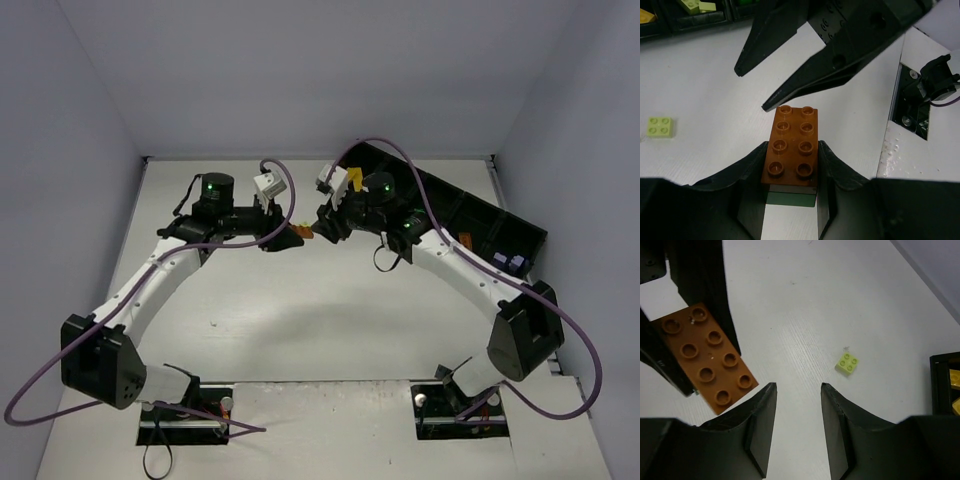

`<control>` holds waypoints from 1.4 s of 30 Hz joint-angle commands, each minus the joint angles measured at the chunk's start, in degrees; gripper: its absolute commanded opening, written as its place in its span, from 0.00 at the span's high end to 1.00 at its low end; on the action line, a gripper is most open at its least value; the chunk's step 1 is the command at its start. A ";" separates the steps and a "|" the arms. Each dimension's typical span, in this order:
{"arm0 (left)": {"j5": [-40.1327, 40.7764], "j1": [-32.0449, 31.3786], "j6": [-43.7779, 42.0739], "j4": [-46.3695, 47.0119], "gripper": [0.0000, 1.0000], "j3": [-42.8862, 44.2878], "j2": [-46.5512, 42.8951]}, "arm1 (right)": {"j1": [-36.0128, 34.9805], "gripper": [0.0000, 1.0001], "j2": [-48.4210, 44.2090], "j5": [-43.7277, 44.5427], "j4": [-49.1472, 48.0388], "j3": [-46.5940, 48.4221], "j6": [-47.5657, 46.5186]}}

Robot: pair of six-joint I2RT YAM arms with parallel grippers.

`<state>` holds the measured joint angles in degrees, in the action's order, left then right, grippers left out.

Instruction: Sort the legos into containers by color

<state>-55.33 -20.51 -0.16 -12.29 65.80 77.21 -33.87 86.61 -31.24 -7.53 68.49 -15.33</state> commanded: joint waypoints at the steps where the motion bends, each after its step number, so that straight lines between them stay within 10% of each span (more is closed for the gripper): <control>1: -2.85 0.47 1.92 -1.23 1.00 4.68 0.92 | -0.67 0.63 -4.95 -1.28 -2.32 0.59 -1.45; 42: -1.71 2.93 6.49 -9.15 1.00 10.66 4.97 | -7.09 0.60 -4.26 3.72 1.82 3.40 -8.75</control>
<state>-55.27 -17.67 3.62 -21.54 73.28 82.78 -40.07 82.65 -30.79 -1.93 68.55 -21.96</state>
